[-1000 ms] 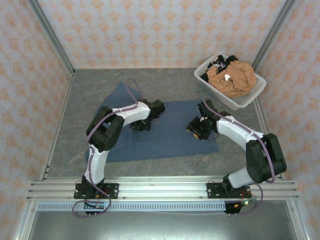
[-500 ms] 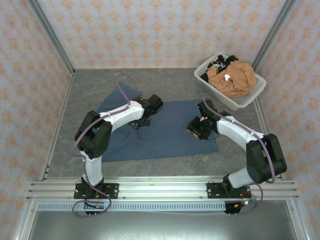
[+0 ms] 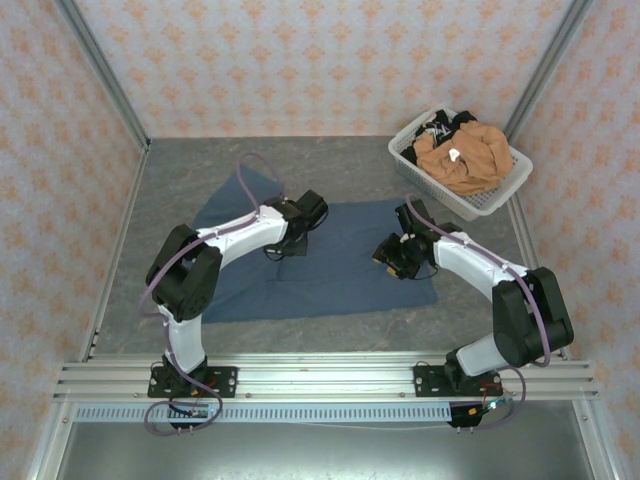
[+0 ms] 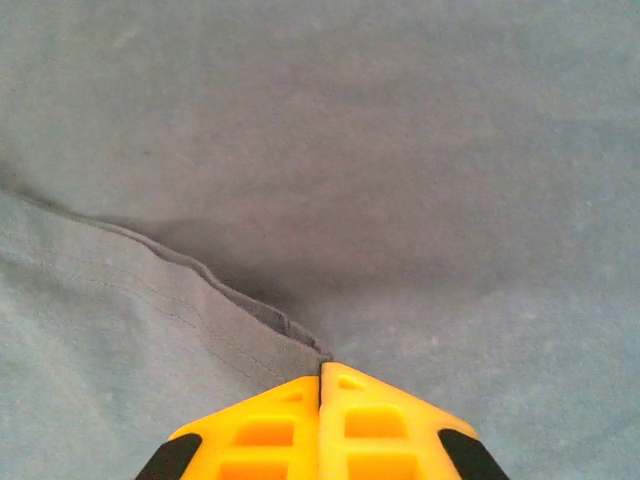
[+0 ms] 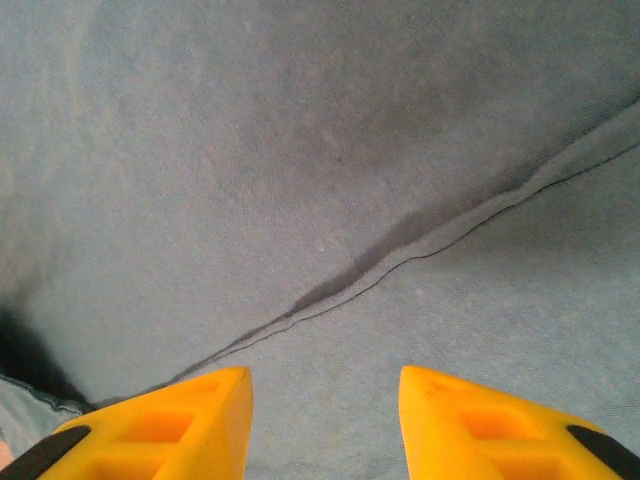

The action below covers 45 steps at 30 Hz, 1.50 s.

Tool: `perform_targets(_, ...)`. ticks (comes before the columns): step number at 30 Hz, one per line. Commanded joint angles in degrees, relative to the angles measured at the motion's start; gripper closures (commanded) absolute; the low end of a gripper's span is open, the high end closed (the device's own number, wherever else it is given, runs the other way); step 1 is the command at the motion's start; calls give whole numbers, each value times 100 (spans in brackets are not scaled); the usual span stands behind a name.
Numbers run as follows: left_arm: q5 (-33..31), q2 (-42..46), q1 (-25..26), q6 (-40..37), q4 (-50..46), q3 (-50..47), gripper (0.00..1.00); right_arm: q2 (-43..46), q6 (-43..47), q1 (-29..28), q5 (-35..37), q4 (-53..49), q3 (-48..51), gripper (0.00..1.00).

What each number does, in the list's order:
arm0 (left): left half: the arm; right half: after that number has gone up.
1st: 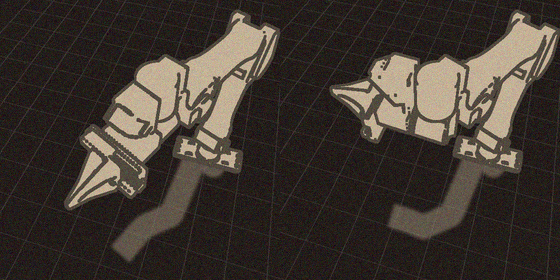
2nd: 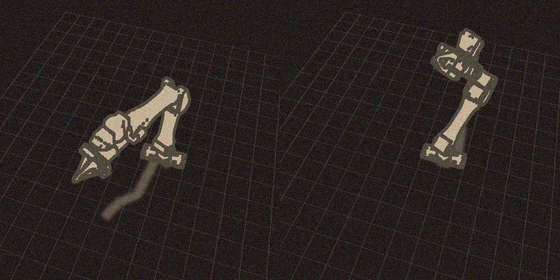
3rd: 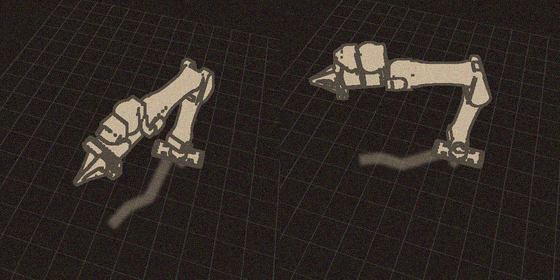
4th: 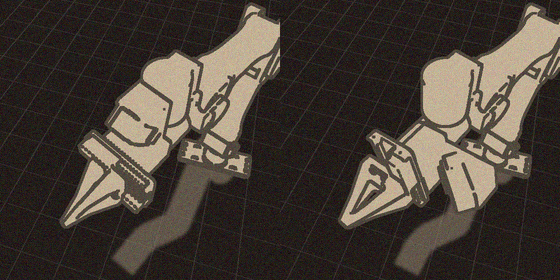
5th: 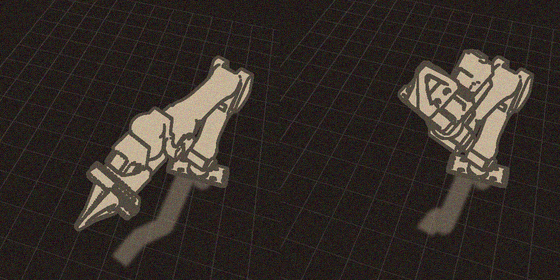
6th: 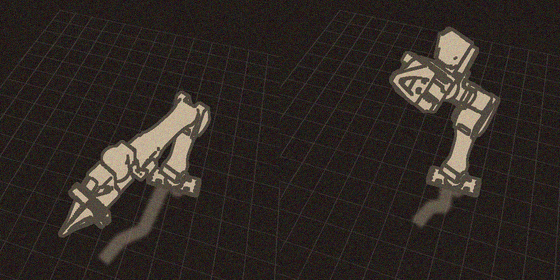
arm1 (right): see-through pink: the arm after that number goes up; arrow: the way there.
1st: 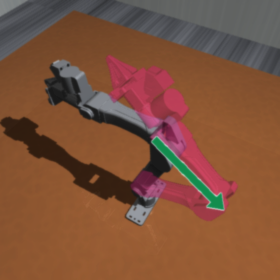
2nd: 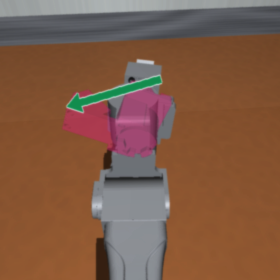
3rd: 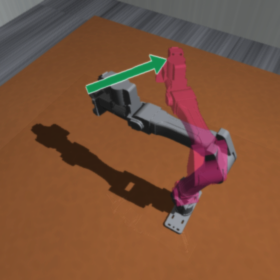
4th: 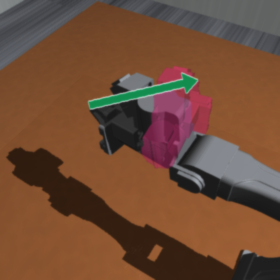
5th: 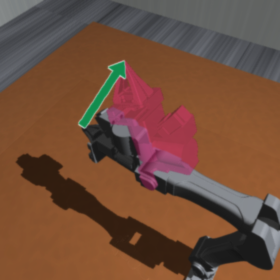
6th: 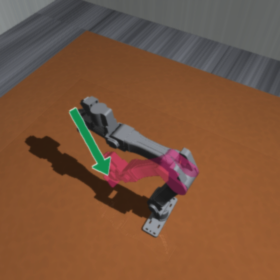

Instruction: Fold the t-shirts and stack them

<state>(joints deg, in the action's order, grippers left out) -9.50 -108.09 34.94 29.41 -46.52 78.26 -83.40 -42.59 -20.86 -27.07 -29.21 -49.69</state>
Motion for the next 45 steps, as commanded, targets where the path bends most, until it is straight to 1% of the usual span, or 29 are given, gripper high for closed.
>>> perform_targets(1,86,77,96,-179,215,-115,100,38,-13,-33,13,-2,64,57)
perform_targets(11,128,27,155,-223,335,-162,100,-43,-13,-35,31,-14,-14,57)
perform_targets(14,28,-57,155,-248,236,-47,100,-50,-15,-34,60,-37,-14,57)
perform_targets(15,-25,-86,155,-240,188,1,98,-39,-14,-36,69,-61,-14,57)
perform_targets(16,-87,-98,158,-238,140,42,90,-34,-13,-37,112,-91,-24,57)
perform_targets(17,-153,-97,155,-221,95,78,79,-10,-17,-33,169,-131,-31,57)
perform_targets(19,-349,39,155,-131,-17,143,50,84,-13,-32,345,-259,-48,55)
perform_targets(21,-571,305,159,28,-138,164,35,223,-7,-36,563,-396,-49,54)
perform_targets(22,-650,494,142,89,-227,155,33,301,-8,-32,711,-510,-49,54)
perform_targets(24,-670,810,52,481,-506,117,33,428,2,-26,991,-750,-24,54)
perform_targets(27,-354,1314,-265,1116,-884,-308,37,549,-30,80,1253,-1018,119,55)
perform_targets(30,187,1793,-850,1663,-976,-1120,48,499,-74,307,1328,-1189,264,60)
perform_targets(31,395,1937,-1107,1782,-900,-1441,52,438,-75,383,1358,-1262,275,62)
perform_targets(33,735,2104,-1598,1877,-617,-1955,57,292,-1,485,1402,-1342,268,65)
perform_targets(35,980,2083,-1959,1897,-387,-2265,61,92,54,527,1487,-1417,211,67)
perform_targets(37,1002,1896,-2156,1864,-260,-2410,63,-213,78,535,1583,-1573,119,71)
perform_targets(40,942,1577,-2242,1797,-62,-2522,65,-503,-51,534,1638,-1686,178,75)
perform_targets(45,835,1045,-2229,1709,87,-2522,66,-502,-442,539,1618,-1764,589,75)
